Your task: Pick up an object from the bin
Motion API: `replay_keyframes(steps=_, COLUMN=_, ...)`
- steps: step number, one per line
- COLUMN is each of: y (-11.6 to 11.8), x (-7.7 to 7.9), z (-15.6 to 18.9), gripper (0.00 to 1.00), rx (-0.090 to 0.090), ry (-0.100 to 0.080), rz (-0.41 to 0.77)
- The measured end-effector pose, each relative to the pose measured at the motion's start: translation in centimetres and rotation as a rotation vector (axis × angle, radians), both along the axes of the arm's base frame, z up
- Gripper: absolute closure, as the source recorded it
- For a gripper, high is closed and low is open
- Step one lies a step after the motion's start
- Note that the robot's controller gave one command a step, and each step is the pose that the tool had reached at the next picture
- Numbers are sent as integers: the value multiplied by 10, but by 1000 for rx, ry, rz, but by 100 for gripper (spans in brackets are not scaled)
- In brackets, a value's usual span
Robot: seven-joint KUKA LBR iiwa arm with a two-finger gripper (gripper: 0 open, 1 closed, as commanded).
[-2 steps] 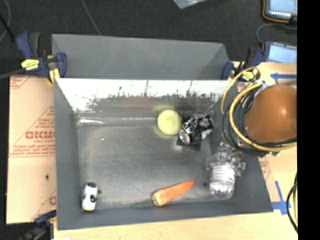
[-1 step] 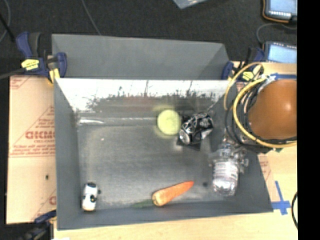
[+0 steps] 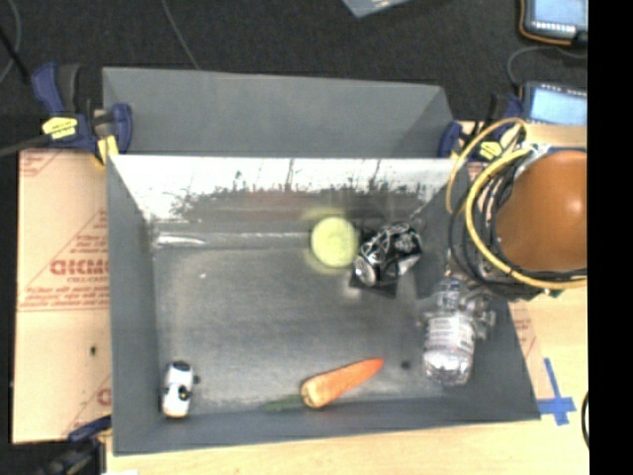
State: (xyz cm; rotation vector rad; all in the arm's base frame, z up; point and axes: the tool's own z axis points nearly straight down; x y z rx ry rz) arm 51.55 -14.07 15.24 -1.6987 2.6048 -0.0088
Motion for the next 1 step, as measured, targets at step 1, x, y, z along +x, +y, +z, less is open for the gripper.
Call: replay_keyframes(steps=1, y=0, x=0, z=10, gripper=100, rx=0, ry=0, rz=0)
